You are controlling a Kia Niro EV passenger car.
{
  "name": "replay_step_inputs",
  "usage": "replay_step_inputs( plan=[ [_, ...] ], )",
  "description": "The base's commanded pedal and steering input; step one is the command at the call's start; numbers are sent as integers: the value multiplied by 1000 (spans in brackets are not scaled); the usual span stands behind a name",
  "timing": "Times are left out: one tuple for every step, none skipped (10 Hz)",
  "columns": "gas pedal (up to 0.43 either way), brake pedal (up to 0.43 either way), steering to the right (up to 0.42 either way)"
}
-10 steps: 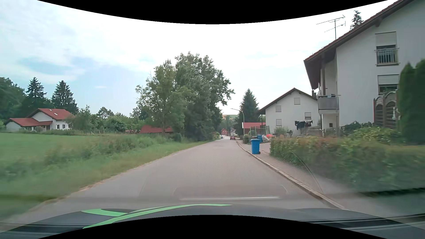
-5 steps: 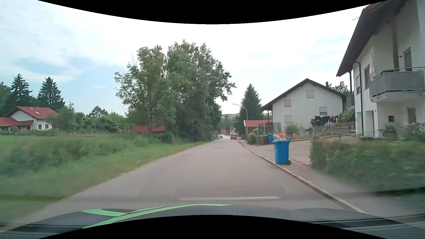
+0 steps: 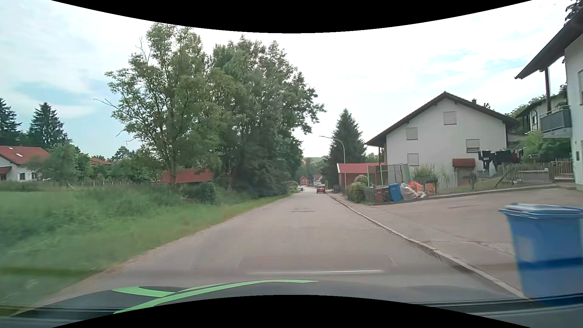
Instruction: Follow the waypoints while adhering to traffic rules and regulations
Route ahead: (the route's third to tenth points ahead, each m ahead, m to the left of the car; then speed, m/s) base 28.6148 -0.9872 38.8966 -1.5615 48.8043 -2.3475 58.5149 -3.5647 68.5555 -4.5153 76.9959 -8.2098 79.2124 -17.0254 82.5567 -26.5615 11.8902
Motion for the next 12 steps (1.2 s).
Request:
replay_step_inputs(
  plan=[
    [0,140,7],
    [0,140,8],
    [0,140,8],
    [0,140,8],
    [0,140,8],
    [0,140,8],
    [0,140,9],
    [0,140,9],
    [0,140,9],
    [0,146,9],
    [0,152,10],
    [0,165,11]
  ],
)
